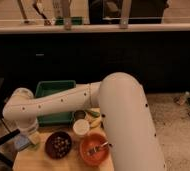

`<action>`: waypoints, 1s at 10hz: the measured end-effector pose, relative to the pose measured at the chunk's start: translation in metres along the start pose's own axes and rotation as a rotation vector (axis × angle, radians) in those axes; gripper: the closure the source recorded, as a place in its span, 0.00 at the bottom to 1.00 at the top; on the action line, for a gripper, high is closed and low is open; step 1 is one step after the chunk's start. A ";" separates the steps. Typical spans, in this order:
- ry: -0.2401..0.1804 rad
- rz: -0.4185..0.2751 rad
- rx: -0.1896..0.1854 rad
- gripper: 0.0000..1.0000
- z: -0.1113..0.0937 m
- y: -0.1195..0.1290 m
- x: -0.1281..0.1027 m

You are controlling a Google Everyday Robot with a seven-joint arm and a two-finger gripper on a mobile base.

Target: Place sponge in plastic cup

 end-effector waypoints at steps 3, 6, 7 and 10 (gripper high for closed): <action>0.005 0.026 -0.006 0.93 0.002 0.001 0.002; -0.001 0.038 -0.002 0.65 0.002 0.004 0.004; -0.004 0.040 0.000 0.53 0.003 0.005 0.005; -0.008 0.046 0.002 0.24 0.005 0.006 0.007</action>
